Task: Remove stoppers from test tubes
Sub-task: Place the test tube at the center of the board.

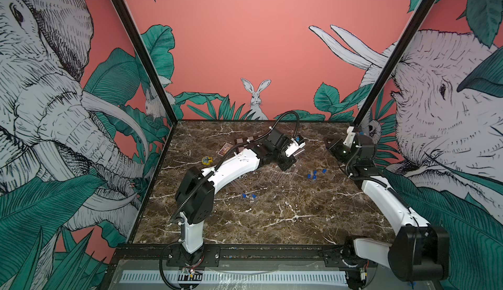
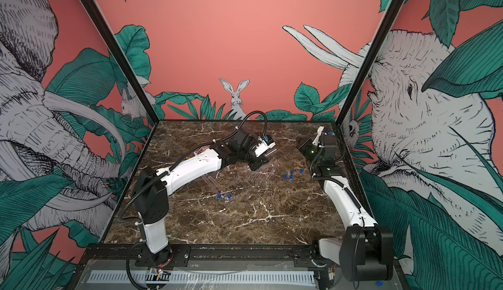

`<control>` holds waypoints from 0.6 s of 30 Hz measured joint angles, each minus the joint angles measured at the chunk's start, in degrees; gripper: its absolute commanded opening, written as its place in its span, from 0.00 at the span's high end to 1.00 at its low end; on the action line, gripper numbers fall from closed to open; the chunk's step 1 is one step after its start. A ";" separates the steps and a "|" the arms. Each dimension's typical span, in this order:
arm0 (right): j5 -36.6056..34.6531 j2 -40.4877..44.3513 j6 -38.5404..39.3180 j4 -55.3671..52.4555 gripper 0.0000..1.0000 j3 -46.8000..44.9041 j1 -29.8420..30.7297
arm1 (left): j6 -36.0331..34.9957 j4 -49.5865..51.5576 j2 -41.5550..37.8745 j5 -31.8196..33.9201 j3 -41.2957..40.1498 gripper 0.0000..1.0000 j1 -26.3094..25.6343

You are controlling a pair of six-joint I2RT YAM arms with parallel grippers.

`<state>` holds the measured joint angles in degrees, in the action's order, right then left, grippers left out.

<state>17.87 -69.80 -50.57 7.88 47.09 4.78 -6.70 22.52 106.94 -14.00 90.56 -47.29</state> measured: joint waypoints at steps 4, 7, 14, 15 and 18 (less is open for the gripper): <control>-4.35 0.00 3.93 -0.59 1.00 -5.22 3.96 | 5.42 -1.57 0.00 2.27 -4.59 1.00 3.15; -6.12 -0.39 4.76 -0.48 1.00 -8.26 4.44 | 8.15 -1.70 0.04 3.96 -7.69 1.00 4.79; -9.14 0.04 6.25 -0.48 1.00 -9.77 4.44 | 13.20 -2.75 2.14 6.80 -9.88 1.00 4.50; -9.51 0.37 6.47 -0.52 1.00 -9.75 4.44 | 14.01 -2.78 2.71 7.93 -9.94 1.00 4.33; -10.32 1.49 7.19 -0.59 1.00 -9.75 4.44 | 16.00 -2.67 4.59 11.76 -9.94 1.00 4.20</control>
<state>7.55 -68.31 -43.38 7.29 37.34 9.21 9.30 19.86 111.53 -2.24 80.62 -43.09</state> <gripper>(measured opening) 0.134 0.164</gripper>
